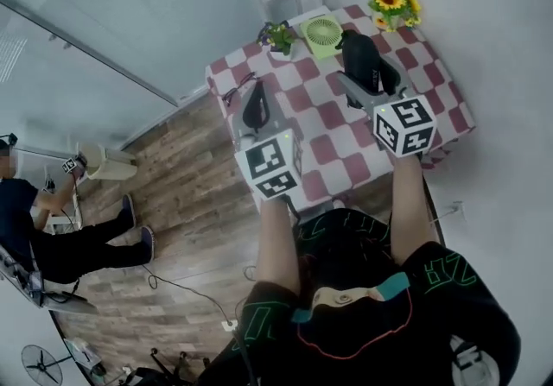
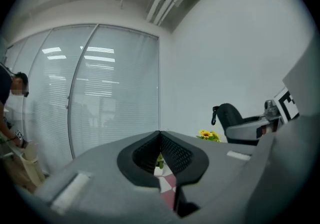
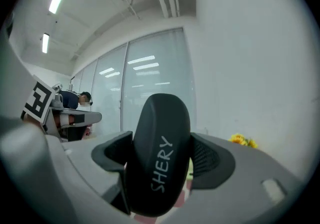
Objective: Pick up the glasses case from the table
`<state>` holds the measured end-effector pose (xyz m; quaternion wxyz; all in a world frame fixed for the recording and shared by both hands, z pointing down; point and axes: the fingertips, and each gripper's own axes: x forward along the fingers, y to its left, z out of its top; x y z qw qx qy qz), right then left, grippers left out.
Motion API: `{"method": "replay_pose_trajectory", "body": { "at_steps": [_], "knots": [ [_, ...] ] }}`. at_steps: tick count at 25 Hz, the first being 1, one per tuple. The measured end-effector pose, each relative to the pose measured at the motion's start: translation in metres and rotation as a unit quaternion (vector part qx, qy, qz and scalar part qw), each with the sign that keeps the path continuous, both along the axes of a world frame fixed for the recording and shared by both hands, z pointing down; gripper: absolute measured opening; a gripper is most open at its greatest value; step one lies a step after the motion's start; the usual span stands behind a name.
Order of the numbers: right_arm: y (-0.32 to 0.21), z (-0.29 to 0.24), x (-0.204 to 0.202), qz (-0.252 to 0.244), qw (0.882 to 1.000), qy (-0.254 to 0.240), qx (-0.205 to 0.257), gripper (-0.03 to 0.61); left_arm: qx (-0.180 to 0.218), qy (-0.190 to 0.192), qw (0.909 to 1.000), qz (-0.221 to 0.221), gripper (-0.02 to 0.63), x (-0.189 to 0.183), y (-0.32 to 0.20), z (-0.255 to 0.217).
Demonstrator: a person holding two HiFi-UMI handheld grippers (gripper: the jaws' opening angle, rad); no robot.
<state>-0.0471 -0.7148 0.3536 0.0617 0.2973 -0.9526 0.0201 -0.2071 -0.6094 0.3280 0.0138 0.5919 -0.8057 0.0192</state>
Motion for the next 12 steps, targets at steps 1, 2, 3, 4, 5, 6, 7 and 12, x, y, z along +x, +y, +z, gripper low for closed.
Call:
{"method": "replay_pose_trajectory", "body": {
  "at_steps": [1, 2, 3, 4, 5, 6, 7, 12],
  "knots": [
    [0.001, -0.011, 0.005, 0.005, 1.000, -0.013, 0.021, 0.360, 0.005, -0.006, 0.9999, -0.007, 0.009, -0.001, 0.004, -0.007],
    [0.002, -0.020, 0.010, 0.009, 0.999, -0.022, 0.039, 0.360, 0.008, -0.011, 0.9999, -0.011, 0.009, -0.002, 0.006, -0.011],
    [0.002, -0.028, 0.013, 0.012, 0.998, -0.029, 0.050, 0.360, 0.010, -0.016, 0.9998, -0.012, 0.009, -0.001, 0.007, -0.015],
    [0.001, -0.034, 0.017, 0.014, 0.998, -0.036, 0.057, 0.360, 0.011, -0.021, 0.9997, -0.011, 0.009, 0.000, 0.007, -0.017],
    [0.000, -0.039, 0.021, 0.017, 0.997, -0.042, 0.060, 0.360, 0.012, -0.026, 0.9996, -0.009, 0.009, 0.003, 0.007, -0.020],
    [0.000, -0.042, 0.024, 0.020, 0.997, -0.047, 0.063, 0.360, 0.013, -0.031, 0.9994, -0.006, 0.009, 0.006, 0.006, -0.023],
    [0.000, -0.045, 0.026, 0.023, 0.996, -0.050, 0.065, 0.360, 0.016, -0.036, 0.9992, -0.005, 0.009, 0.007, 0.007, -0.027],
    [0.007, -0.070, 0.019, 0.025, 0.995, -0.059, 0.080, 0.359, 0.031, -0.057, 0.9979, -0.010, 0.009, 0.002, 0.014, -0.053]
  ]
}}
